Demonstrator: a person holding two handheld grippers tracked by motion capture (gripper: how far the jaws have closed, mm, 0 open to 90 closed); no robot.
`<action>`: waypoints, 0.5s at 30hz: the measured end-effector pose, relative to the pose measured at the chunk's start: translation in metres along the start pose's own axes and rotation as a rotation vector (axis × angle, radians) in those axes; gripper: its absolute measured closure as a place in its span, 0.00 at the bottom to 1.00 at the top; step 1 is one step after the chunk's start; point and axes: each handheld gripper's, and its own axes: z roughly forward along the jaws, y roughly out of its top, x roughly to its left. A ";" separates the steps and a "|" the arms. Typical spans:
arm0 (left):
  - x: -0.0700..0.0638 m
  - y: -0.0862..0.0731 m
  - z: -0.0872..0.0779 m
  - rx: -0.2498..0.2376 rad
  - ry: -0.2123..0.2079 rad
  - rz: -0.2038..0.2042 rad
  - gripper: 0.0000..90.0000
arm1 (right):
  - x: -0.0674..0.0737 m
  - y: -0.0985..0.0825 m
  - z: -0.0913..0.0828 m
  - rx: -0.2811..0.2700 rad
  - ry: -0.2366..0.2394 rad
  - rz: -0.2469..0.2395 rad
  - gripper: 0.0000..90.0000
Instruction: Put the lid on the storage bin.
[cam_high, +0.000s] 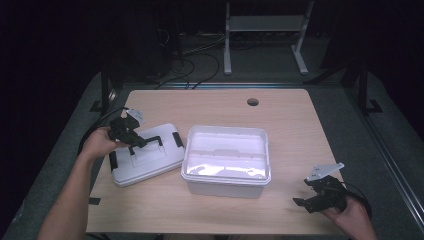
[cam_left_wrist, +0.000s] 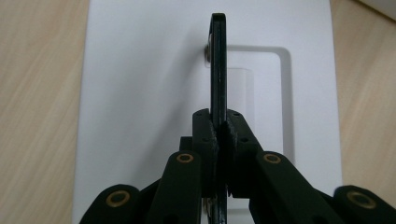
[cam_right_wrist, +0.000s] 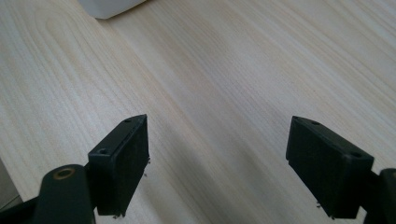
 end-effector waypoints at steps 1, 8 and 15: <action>-0.002 0.000 -0.005 0.000 0.000 0.005 0.94 | 0.000 0.000 0.000 0.003 -0.001 -0.001 0.23; -0.017 0.007 -0.037 -0.001 0.024 0.057 0.94 | 0.002 0.002 0.001 0.002 -0.001 -0.002 0.23; -0.027 0.012 -0.068 -0.010 0.042 0.090 0.94 | 0.001 0.002 0.000 -0.001 0.001 -0.003 0.23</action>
